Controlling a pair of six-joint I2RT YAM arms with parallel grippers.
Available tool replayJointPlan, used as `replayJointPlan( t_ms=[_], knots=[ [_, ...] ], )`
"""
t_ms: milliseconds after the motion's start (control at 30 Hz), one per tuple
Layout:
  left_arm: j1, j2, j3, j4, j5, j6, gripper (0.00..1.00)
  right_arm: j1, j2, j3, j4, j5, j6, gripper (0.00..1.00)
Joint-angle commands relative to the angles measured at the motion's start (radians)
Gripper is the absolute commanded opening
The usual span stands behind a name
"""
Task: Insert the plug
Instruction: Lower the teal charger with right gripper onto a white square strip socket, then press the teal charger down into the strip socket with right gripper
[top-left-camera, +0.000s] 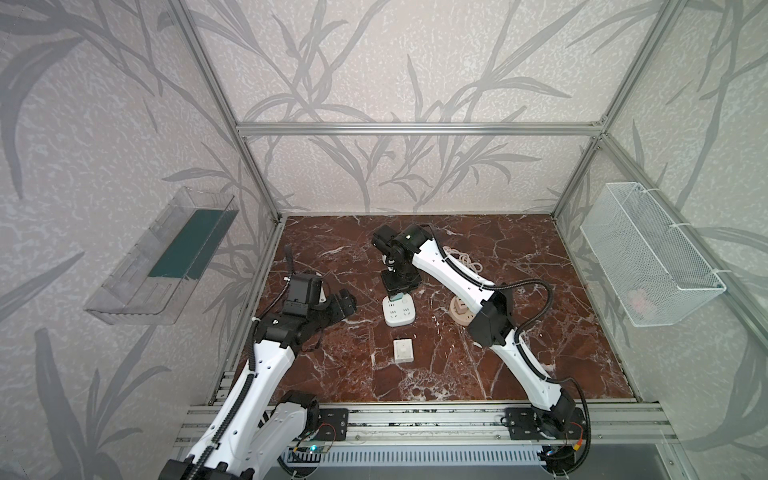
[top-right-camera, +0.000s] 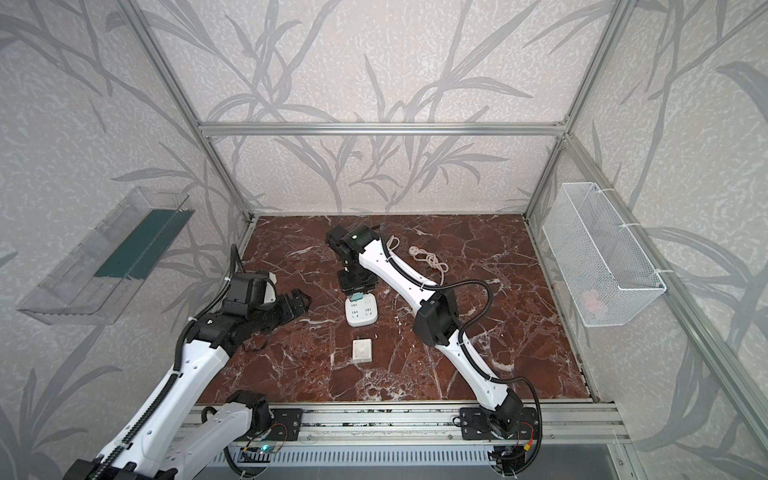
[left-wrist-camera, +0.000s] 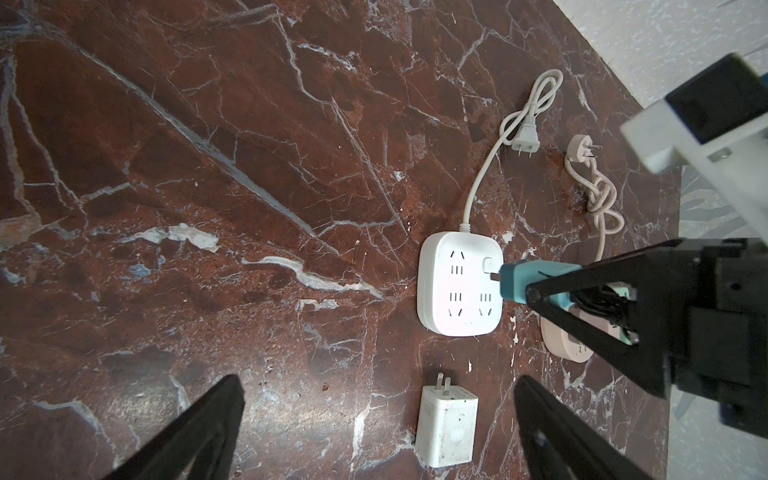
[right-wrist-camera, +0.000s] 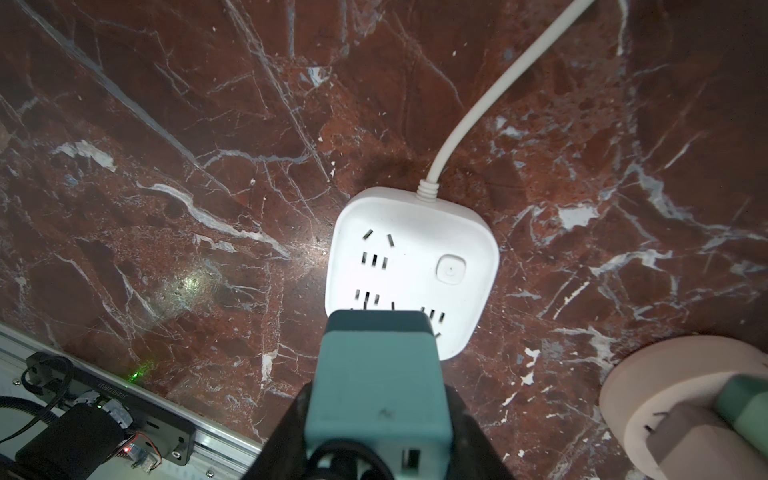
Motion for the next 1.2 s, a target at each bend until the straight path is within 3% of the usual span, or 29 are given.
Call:
replayJointPlan(
  t_ms=[0,1167],
  knots=[
    [0.005,-0.015,-0.008,-0.008,0.004,0.018,0.98,0.016,0.022,0.022,0.007,-0.016,0.013,0.0],
    [0.005,-0.017,-0.027,0.013,0.02,0.006,0.98,0.023,0.1,0.02,0.029,0.069,0.04,0.0]
  ],
)
